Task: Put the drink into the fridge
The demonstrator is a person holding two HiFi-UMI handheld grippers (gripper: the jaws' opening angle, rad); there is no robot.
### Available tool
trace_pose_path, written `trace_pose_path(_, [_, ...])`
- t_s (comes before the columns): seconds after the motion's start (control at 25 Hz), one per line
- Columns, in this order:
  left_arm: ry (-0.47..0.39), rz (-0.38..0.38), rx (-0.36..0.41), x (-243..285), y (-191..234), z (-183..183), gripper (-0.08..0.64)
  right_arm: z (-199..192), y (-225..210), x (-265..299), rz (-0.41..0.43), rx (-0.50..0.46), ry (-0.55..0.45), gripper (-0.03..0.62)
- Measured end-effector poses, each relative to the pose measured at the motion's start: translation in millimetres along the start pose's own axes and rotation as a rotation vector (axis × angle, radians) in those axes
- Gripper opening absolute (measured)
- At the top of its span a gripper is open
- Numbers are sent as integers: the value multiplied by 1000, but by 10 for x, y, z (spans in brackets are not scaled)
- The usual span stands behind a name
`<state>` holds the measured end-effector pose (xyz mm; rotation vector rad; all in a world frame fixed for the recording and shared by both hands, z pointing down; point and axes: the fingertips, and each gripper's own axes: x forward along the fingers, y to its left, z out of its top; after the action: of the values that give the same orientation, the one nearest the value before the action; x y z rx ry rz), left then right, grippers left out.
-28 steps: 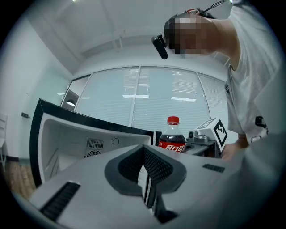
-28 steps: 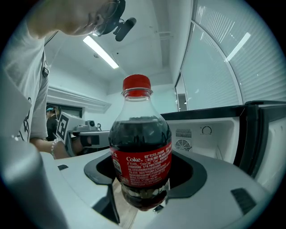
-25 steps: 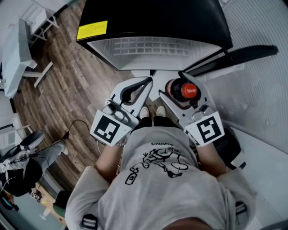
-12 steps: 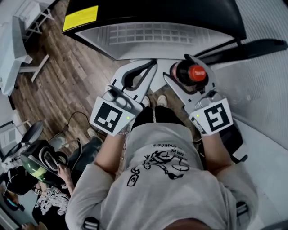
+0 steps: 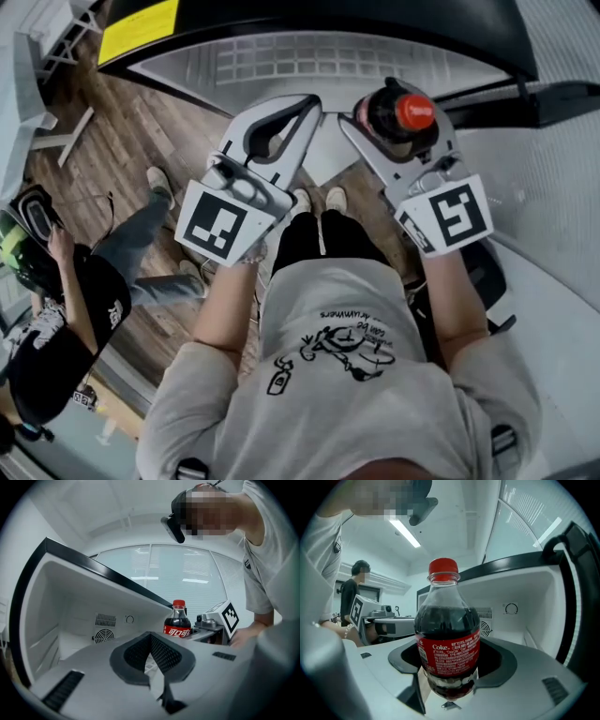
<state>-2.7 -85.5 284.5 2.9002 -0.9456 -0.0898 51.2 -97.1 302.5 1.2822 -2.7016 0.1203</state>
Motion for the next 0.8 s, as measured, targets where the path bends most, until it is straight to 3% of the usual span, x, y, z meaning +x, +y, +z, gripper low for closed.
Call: trace_pose_path(0.8, [19, -6, 11, 379, 378, -257, 2, -225, -429, 561, -9, 18, 8, 325])
